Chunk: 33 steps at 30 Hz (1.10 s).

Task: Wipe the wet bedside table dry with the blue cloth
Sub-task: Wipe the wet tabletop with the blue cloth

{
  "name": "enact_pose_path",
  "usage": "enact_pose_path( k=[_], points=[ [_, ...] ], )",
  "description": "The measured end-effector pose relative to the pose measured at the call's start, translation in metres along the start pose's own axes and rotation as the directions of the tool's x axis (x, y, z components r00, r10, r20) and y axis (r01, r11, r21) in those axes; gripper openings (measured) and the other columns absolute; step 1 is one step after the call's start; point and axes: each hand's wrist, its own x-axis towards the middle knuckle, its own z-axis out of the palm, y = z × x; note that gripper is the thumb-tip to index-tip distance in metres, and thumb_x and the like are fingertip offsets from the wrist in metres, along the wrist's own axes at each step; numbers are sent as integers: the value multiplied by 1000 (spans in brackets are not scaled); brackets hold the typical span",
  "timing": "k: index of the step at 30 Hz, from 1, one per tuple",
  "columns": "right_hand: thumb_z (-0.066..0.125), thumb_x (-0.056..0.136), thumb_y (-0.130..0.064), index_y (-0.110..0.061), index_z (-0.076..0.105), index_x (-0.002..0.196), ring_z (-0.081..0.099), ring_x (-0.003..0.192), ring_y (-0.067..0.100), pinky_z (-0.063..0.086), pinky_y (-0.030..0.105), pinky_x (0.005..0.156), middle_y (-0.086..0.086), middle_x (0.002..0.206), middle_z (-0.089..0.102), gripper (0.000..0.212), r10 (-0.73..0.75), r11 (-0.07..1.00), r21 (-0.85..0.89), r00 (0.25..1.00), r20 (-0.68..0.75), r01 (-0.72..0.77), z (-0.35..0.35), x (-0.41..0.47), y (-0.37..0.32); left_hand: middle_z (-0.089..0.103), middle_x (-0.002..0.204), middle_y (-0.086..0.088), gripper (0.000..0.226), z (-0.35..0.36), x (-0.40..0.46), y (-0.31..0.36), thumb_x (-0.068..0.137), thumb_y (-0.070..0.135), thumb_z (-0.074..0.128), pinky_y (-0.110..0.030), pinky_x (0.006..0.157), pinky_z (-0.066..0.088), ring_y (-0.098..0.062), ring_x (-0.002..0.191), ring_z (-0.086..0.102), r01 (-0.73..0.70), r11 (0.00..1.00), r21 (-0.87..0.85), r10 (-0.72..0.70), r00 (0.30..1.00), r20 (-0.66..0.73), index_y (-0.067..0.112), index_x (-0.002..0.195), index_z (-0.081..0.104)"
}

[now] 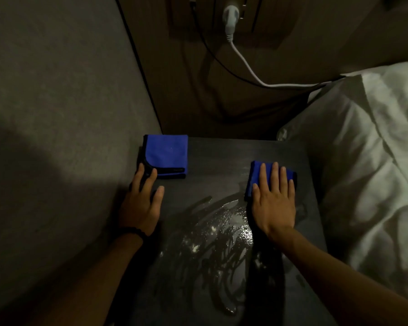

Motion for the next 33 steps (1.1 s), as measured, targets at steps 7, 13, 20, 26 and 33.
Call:
enact_pose_path(
  k=[7,13,20,26,33],
  points=[
    [-21,94,-56,-25,-21,157,-28,151,28,-19,46,120,10,164,-28,70,-116,992,50,993,13,115,7,-11,-62,10,158,6,66,-4,4,1,88,65,13,-40,102,35,-22,135,34,20,999,39,-21,999,45,35,145,29],
    [-13,97,-54,-24,-20,158,-30,150,28,-20,45,120,10,164,-29,68,-163,985,60,986,23,162,8,-17,-85,11,158,7,72,-8,5,0,84,68,10,-37,106,27,-20,139,28,20,999,29,-22,998,66,35,145,30],
    [-2,102,-53,-24,-22,156,-29,150,27,-20,45,121,10,164,-29,65,-203,979,44,979,35,201,4,-17,-85,17,157,-3,62,-12,5,4,93,54,12,-38,98,42,-24,134,37,0,993,120,-9,997,74,27,144,35],
    [1,104,-51,-24,-24,156,-31,150,27,-19,46,122,10,164,-29,63,-256,964,83,966,36,252,3,-28,-105,37,145,-22,47,-18,9,9,88,13,29,-51,93,47,-42,123,47,-127,943,308,99,989,106,9,129,51],
    [3,104,-49,-23,-22,156,-30,151,28,-15,49,124,11,165,-27,63,-356,928,123,934,19,351,9,-49,-143,47,138,-9,38,-21,14,14,89,49,22,-51,100,39,-31,123,45,131,983,-127,-129,991,24,67,112,46]
  ],
)
